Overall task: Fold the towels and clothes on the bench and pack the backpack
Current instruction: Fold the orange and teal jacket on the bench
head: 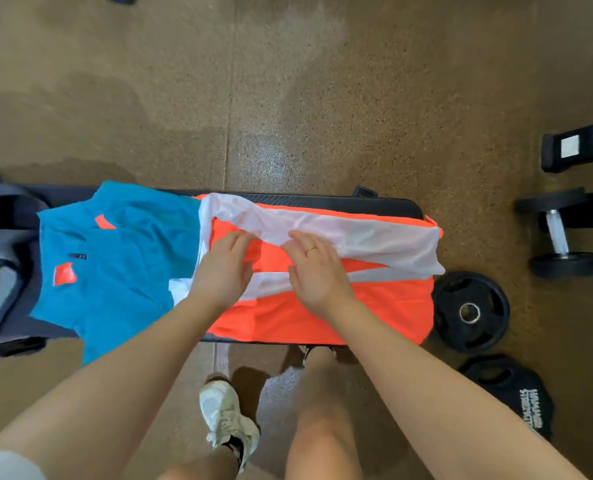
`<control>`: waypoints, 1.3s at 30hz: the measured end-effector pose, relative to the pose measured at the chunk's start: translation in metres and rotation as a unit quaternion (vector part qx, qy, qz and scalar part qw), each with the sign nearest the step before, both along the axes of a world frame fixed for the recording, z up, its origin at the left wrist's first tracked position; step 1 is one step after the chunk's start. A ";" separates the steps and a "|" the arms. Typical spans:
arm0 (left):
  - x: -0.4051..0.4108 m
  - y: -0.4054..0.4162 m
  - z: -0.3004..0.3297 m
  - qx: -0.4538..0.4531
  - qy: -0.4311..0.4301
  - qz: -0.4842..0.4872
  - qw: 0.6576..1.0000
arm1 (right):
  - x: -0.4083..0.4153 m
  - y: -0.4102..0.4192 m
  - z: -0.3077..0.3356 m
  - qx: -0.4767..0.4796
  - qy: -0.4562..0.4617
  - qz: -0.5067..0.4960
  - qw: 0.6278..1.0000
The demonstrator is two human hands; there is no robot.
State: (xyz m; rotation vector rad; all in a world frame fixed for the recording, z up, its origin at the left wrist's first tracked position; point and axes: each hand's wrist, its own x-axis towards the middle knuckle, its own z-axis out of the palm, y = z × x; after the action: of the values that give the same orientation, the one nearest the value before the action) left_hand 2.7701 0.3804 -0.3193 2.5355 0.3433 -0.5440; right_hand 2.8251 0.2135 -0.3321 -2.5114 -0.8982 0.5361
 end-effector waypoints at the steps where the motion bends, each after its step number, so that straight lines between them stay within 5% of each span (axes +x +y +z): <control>1: -0.013 0.012 -0.001 0.014 -0.006 0.009 1.000 | -0.006 0.013 -0.001 -0.012 -0.002 0.007 1.000; 9: -0.045 0.069 -0.026 0.075 -0.048 0.102 0.991 | -0.019 0.085 -0.025 -0.050 -0.092 -0.022 0.994; 17: -0.001 0.089 -0.056 0.225 -0.122 -0.019 0.966 | 0.007 0.092 -0.060 -0.042 -0.221 -0.051 0.973; 24: -0.019 0.112 -0.039 0.115 -0.235 0.013 0.965 | 0.005 0.075 -0.064 0.150 -0.262 -0.031 0.953; 27: -0.038 0.109 -0.034 0.131 -0.230 -0.038 0.964 | -0.008 0.059 -0.059 0.113 -0.287 0.019 0.951; 31: -0.051 0.107 -0.045 0.131 -0.176 -0.083 0.972 | -0.016 0.050 -0.053 0.025 -0.200 0.014 0.979; 35: -0.027 0.124 -0.046 0.167 -0.341 -0.079 0.922 | -0.021 0.064 -0.040 0.072 -0.225 -0.020 0.971; 39: -0.005 0.148 -0.046 0.314 -0.191 -0.134 0.920 | -0.014 0.090 -0.046 0.069 -0.202 -0.011 0.977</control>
State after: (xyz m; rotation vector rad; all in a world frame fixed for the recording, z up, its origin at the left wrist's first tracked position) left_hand 2.7654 0.5280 -0.3652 3.2556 0.0154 -0.0031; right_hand 2.8110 0.3037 -0.3777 -2.5395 -1.0067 -0.0510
